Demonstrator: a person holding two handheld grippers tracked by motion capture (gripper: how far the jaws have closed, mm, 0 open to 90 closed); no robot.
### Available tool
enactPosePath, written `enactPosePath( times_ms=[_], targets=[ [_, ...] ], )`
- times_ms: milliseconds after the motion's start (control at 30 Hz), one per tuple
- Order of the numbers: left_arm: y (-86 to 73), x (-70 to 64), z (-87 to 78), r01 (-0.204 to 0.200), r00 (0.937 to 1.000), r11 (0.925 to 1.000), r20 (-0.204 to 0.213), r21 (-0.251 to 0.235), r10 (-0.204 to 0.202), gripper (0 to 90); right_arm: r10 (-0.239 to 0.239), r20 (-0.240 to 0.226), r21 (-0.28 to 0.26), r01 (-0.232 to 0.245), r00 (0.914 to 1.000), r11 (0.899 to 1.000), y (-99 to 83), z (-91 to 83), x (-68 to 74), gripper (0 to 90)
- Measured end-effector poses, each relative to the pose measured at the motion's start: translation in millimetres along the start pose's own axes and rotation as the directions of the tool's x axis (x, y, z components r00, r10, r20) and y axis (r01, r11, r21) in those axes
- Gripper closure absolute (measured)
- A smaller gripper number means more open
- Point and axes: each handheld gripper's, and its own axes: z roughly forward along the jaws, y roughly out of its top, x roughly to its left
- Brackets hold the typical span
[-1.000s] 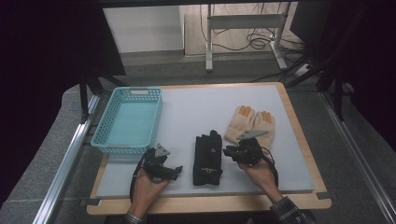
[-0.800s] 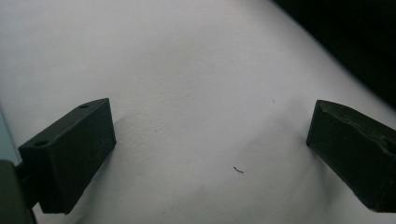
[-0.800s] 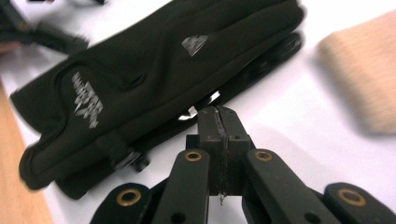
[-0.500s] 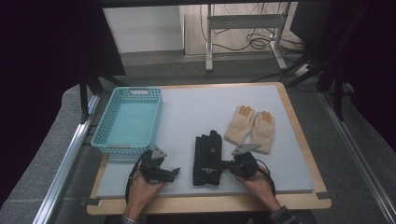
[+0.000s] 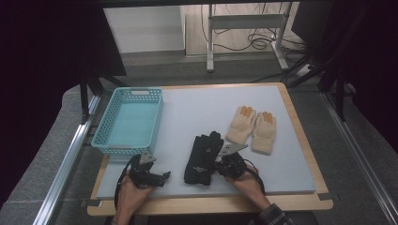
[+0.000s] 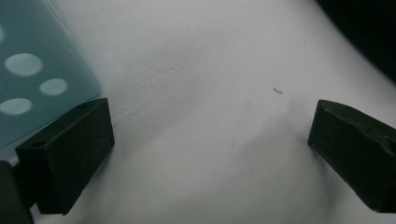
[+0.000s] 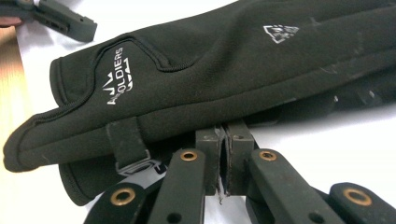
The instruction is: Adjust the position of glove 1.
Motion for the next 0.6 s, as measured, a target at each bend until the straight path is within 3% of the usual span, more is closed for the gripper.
enactPosePath(
  times_ms=[233, 367, 600],
  targets=[
    [-3.1, 1.0, -1.4, -0.004, 0.9999, 0.9999, 0.013, -0.013, 0.004, 1.5, -0.028, -0.019, 0.011, 0.028, 0.9994, 1.000, 16.4, 21.0, 12.6, 82.2],
    [-4.1, 0.3, -1.3, 0.000, 1.0000, 0.9998, 0.009, -0.019, 0.001, 1.4, -0.055, -0.021, 0.013, 0.055, 0.9983, 0.998, 19.5, 24.3, 16.8, 79.9],
    [-6.9, -0.4, -0.8, 0.020, 0.9998, 0.9989, 0.005, -0.042, -0.020, 1.2, -0.054, 0.014, -0.021, 0.054, 0.9984, 0.998, 15.8, -2.7, 11.8, 70.4]
  ],
)
